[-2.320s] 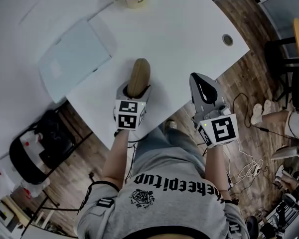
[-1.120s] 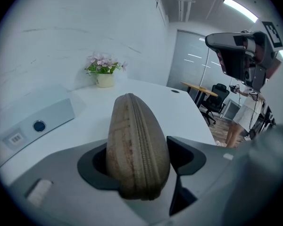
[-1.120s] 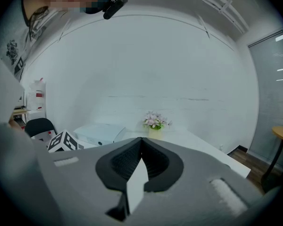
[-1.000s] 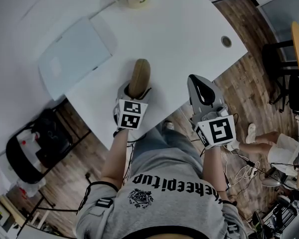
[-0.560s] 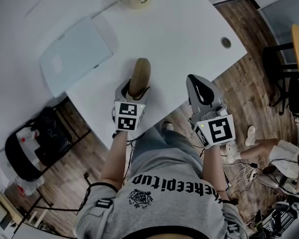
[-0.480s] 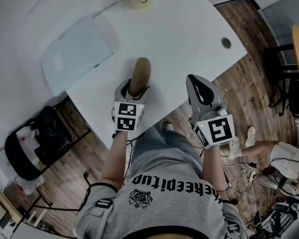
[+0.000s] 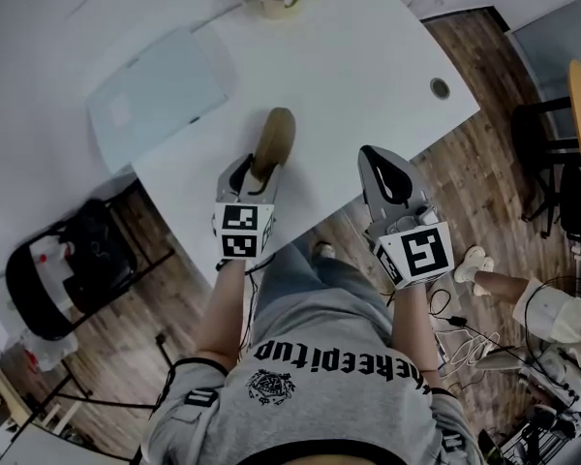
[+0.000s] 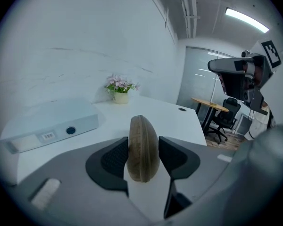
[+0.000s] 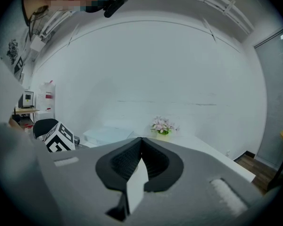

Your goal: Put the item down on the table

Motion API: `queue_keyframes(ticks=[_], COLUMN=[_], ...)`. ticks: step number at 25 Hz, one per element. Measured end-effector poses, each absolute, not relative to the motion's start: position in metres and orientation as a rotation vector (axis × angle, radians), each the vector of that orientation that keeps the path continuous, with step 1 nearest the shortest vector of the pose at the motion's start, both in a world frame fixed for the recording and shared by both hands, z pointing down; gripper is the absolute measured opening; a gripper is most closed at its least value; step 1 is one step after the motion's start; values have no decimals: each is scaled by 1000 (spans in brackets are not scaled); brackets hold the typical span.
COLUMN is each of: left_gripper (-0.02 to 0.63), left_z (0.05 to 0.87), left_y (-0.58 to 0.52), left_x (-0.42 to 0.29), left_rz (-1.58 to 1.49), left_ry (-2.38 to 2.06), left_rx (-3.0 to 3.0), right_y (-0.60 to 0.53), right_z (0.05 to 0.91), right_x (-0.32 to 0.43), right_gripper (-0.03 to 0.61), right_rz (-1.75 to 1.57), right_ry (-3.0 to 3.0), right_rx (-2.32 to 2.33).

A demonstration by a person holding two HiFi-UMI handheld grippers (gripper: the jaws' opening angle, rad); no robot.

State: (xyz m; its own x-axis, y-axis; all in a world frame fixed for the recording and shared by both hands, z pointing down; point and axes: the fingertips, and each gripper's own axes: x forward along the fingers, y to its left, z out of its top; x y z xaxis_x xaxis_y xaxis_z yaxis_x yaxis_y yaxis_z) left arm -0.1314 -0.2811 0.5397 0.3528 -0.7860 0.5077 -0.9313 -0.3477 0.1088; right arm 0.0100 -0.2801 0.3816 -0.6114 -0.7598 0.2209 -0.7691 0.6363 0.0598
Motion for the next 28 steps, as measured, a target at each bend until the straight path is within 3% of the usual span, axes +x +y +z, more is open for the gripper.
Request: queue_keyframes(ticks=[13,28], left_gripper=[18,17], left_z=[513,462], left_y=[-258,-220], left_x=[-150,-171], left_rz=[470,308], left_ry=[-1661,-1831], left_rx=[2202,2160], right_y=[-262,-240], right_z=[367,357], right_x=[1,-8], right_gripper=[-3,-3], right_rz=[17,-20], right_ry=[-2696,-2777], right_rx=[1180,1094])
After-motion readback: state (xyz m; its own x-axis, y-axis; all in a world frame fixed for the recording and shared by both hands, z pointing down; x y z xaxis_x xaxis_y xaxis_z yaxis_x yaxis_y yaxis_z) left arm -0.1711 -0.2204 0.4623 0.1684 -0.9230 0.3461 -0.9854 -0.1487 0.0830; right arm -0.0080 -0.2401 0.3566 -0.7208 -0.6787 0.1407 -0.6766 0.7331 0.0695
